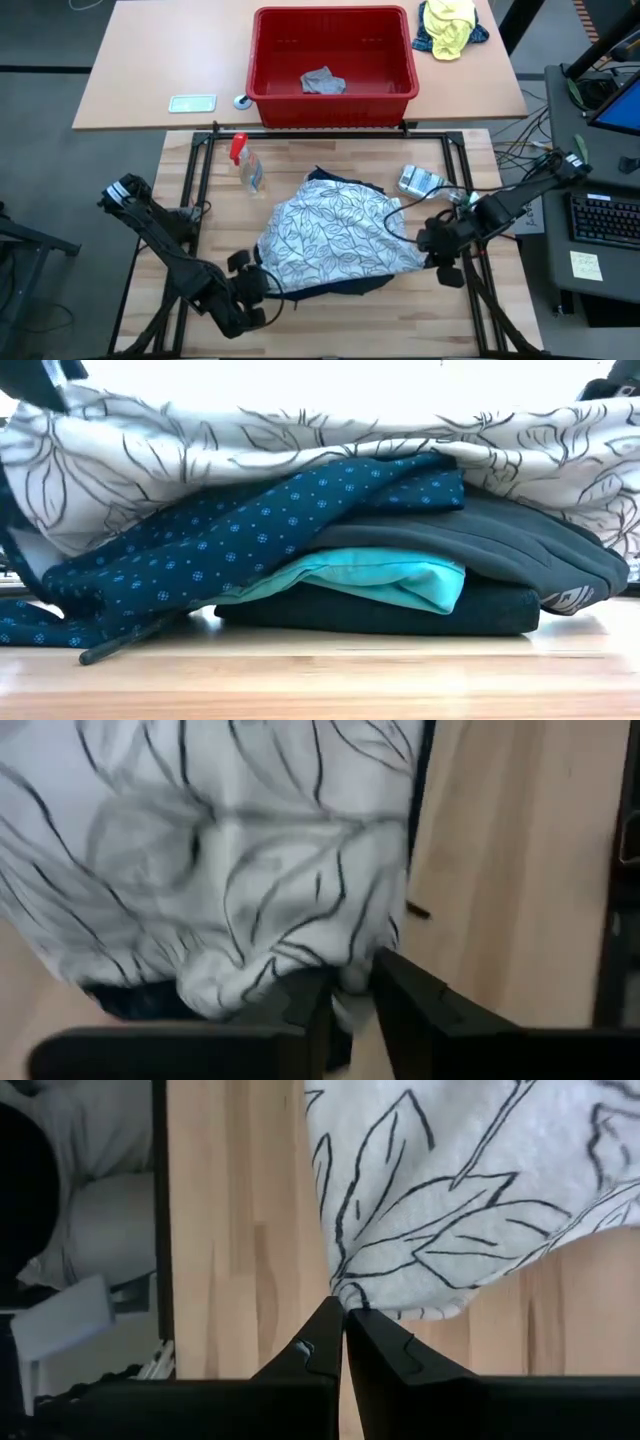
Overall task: Fold Laundry from Bin
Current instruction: Fold the white floral shirt
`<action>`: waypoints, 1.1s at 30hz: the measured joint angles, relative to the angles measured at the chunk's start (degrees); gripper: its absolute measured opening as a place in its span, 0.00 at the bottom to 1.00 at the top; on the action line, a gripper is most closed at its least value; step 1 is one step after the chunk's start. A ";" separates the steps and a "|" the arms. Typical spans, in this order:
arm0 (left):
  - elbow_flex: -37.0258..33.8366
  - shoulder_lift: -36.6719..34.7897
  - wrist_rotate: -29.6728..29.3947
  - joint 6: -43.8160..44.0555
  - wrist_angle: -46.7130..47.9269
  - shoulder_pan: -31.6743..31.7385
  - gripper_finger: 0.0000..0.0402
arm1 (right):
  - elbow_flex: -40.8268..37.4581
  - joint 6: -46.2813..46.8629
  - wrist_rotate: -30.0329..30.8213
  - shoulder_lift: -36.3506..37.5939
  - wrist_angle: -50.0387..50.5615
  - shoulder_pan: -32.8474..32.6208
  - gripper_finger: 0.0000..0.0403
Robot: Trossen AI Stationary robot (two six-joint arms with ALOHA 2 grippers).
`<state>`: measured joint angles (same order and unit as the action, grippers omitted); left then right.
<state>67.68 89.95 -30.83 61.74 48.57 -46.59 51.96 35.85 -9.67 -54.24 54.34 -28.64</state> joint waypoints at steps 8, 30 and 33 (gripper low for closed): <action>0.49 0.00 10.51 2.22 3.25 -0.02 0.34 | 0.22 1.49 2.02 -0.65 0.07 0.02 0.02; -9.71 -0.09 -18.52 -11.78 -2.07 7.24 0.17 | 20.78 -37.47 27.20 -9.39 -22.82 2.15 0.02; -9.25 -0.21 -22.50 -11.98 -3.17 7.28 0.16 | 25.80 -43.79 23.94 -15.36 -23.32 3.41 0.02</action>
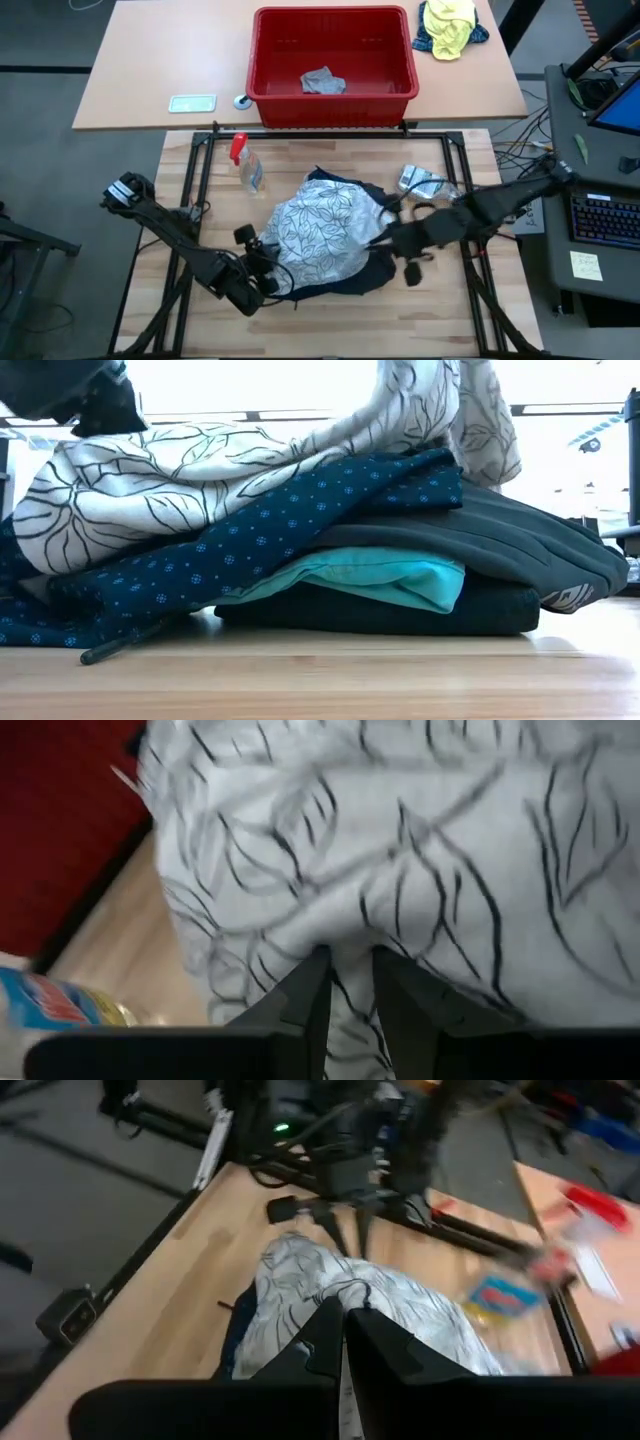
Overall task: Fold Laundry from Bin
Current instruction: Fold the white floral shirt
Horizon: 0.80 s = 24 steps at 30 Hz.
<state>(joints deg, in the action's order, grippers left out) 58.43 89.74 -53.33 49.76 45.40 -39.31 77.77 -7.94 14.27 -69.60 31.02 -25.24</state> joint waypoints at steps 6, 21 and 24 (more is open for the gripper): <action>3.21 -1.11 -6.57 -4.51 -0.03 -0.26 0.17 | 11.40 -9.25 -6.06 -13.25 -0.05 4.05 0.02; 5.64 -1.75 -10.46 -5.09 -6.24 -7.18 0.46 | 38.40 -11.77 -20.72 -40.41 0.35 15.61 0.02; 5.60 -1.75 -9.22 -4.51 -5.16 -9.56 0.52 | 40.30 -7.92 -21.19 -43.71 0.51 16.70 0.02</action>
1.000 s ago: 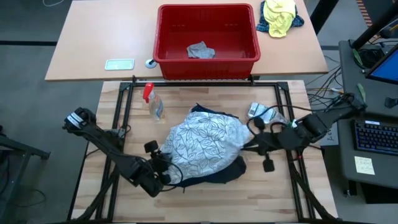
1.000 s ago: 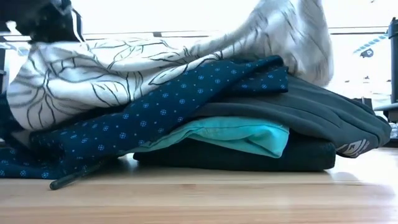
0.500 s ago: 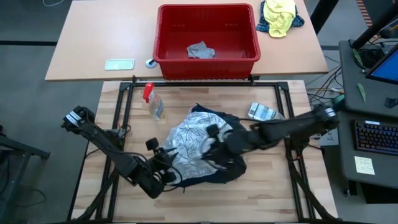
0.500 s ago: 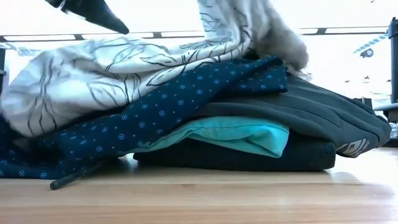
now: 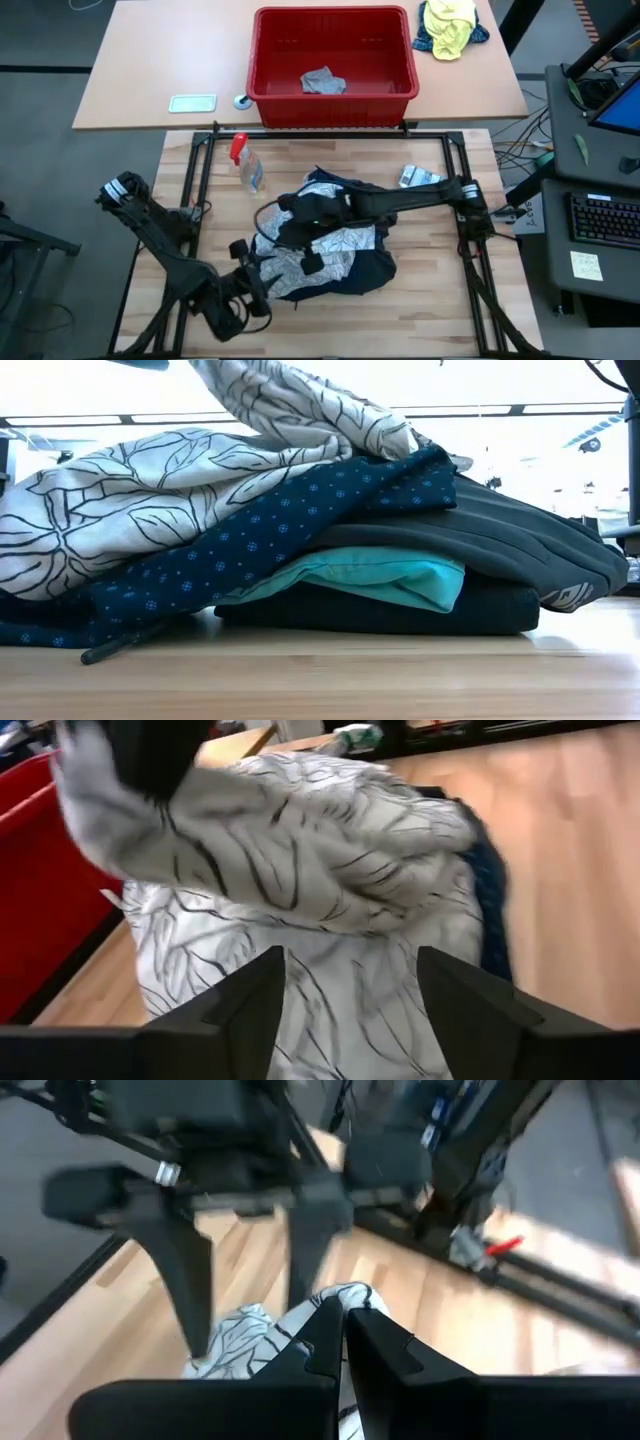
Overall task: Fold Laundry from Bin
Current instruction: Fold the white floral shirt
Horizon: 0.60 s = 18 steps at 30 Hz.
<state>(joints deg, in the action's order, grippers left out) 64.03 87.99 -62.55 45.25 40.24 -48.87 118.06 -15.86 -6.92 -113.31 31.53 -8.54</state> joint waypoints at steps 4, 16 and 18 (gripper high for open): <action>-0.02 0.00 -0.61 3.33 2.52 -2.23 0.55 | 1.75 3.18 -3.43 -2.38 2.41 1.70 0.07; -0.37 0.00 -6.20 5.07 4.44 -1.12 0.55 | 1.66 5.15 -4.11 1.29 9.27 3.59 0.49; -0.44 0.00 -7.22 5.35 4.41 -0.81 0.55 | 1.66 4.95 -4.07 3.78 14.37 3.59 0.56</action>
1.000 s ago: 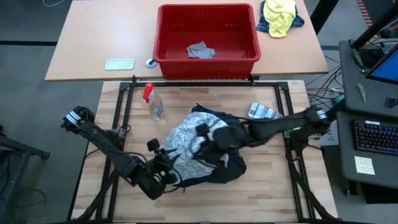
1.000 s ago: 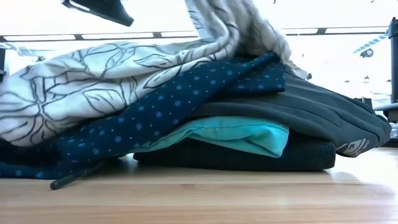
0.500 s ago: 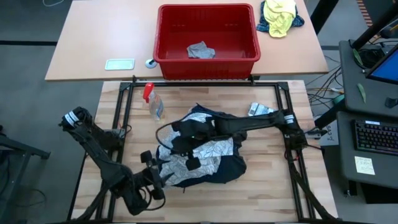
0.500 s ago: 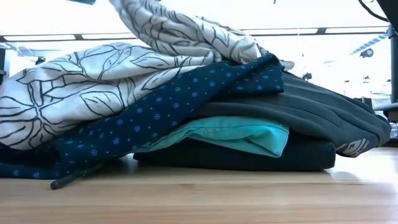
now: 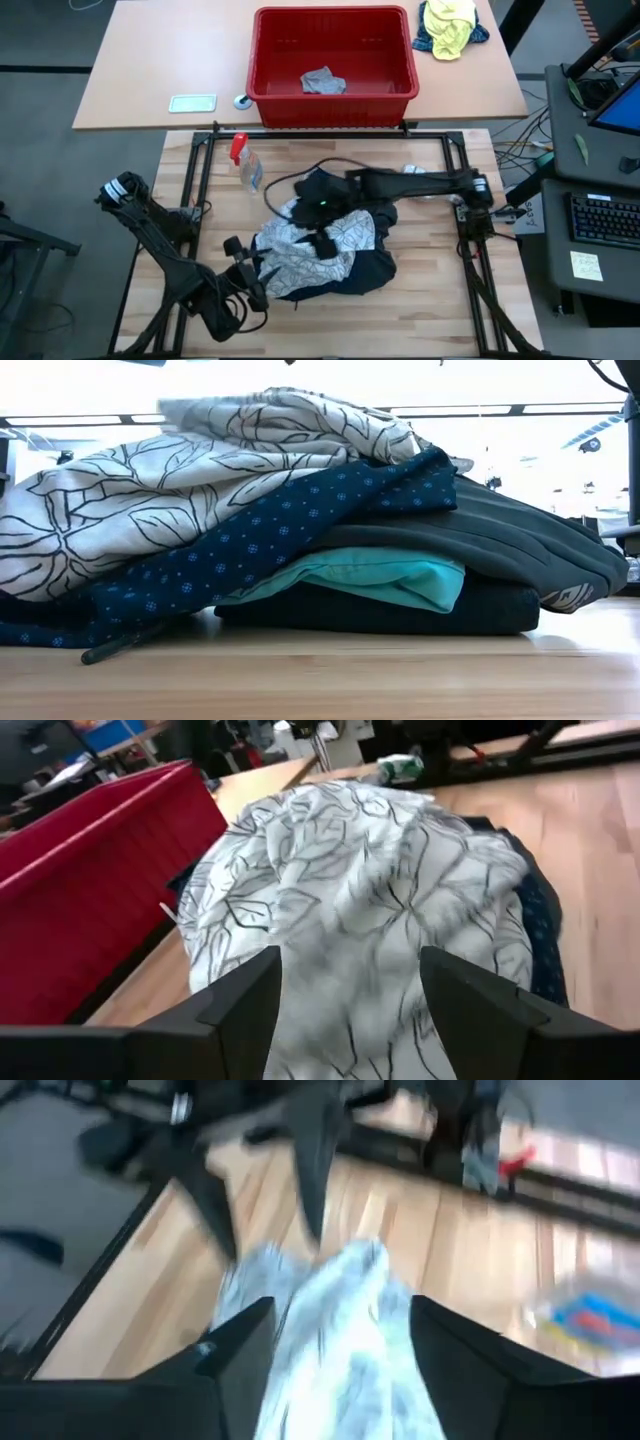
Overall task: Fold Laundry from Bin
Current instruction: Fold the white floral shirt
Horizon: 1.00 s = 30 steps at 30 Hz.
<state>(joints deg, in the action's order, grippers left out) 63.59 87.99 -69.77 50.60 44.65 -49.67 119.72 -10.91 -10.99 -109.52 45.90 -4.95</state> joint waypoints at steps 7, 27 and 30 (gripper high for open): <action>-0.77 0.04 -1.44 3.52 -0.09 1.26 0.55 | -0.77 2.61 0.31 7.56 20.04 -0.76 0.67; -6.02 0.08 0.93 2.43 6.62 5.29 0.55 | -42.96 28.19 21.13 23.52 4.95 -11.67 0.68; -6.16 0.07 2.11 2.45 6.66 5.25 0.55 | -46.62 29.39 24.49 23.48 0.89 -12.12 0.67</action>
<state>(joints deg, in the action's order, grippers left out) 57.43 88.05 -67.65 53.06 51.31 -44.42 73.10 18.49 13.50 -86.04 46.79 -17.07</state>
